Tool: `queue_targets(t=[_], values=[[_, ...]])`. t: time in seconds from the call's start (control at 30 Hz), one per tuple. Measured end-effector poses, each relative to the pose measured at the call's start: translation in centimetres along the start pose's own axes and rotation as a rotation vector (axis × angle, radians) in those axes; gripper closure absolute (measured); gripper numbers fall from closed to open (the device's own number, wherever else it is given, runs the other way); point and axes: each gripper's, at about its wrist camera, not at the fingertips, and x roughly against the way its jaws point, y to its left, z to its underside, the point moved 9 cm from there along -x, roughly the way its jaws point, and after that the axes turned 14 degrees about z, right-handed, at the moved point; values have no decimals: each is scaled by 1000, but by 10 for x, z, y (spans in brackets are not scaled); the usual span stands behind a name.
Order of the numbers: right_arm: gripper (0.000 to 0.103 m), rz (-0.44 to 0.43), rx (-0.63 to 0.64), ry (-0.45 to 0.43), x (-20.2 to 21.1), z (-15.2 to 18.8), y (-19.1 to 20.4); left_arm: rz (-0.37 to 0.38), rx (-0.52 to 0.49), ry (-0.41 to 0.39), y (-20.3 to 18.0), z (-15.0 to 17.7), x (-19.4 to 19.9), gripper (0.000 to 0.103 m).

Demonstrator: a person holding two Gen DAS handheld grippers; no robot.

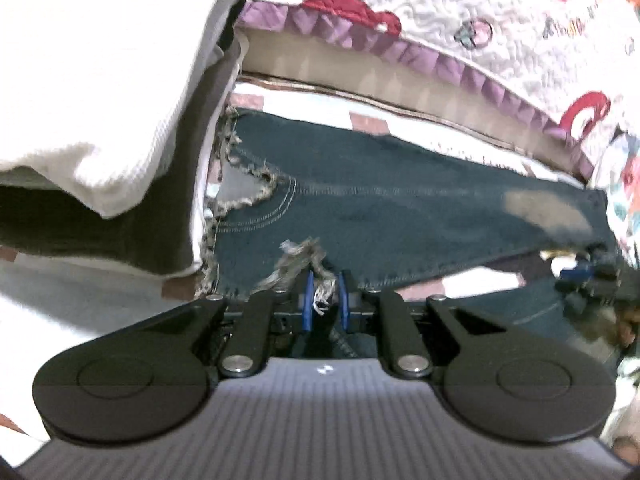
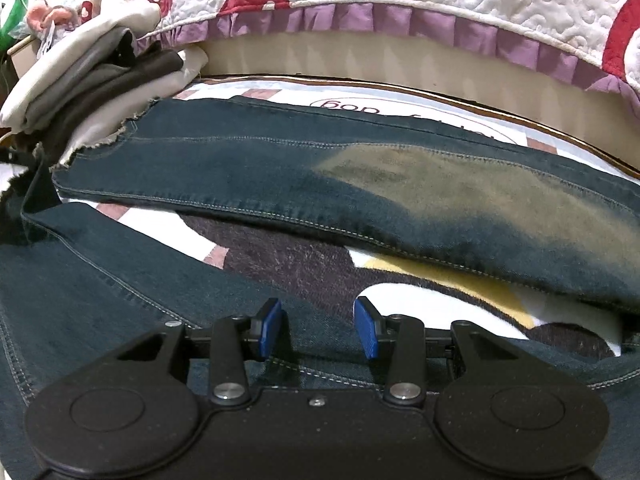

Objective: Fold clothes

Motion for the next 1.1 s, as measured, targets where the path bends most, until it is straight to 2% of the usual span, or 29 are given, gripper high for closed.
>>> queue_targets(t=[0.1, 0.27, 0.33, 0.4, 0.47, 0.53, 0.6, 0.77, 0.93, 1.0, 1.1], values=[[57, 0, -5, 5, -2, 1, 0, 38, 28, 52, -1, 9, -7, 88], [57, 2, -1, 8, -2, 2, 1, -17, -55, 167, -2, 40, -17, 83], [57, 3, 5, 9, -2, 3, 1, -74, -105, 160, 0, 43, -12, 74], [57, 4, 12, 10, -3, 3, 1, -124, -134, 136, 8, 42, -4, 53], [57, 8, 21, 9, -3, 4, 2, -155, -135, 127, 20, 40, -1, 48], [57, 10, 27, 7, -2, 4, 3, -188, -126, 129, 35, 40, -1, 48], [57, 12, 30, 6, -2, 4, 4, -175, -117, 106, 47, 38, -1, 48], [56, 5, 27, 4, -3, 5, 3, -57, -13, 98, 54, 42, -2, 50], [55, 8, 33, 0, -4, 5, 4, -17, -74, 139, 39, 48, -4, 55], [55, 9, 34, 0, -4, 5, 4, -30, -99, 144, 35, 48, -8, 55], [55, 10, 35, -1, -4, 5, 4, -100, -119, 160, 38, 48, -16, 55]])
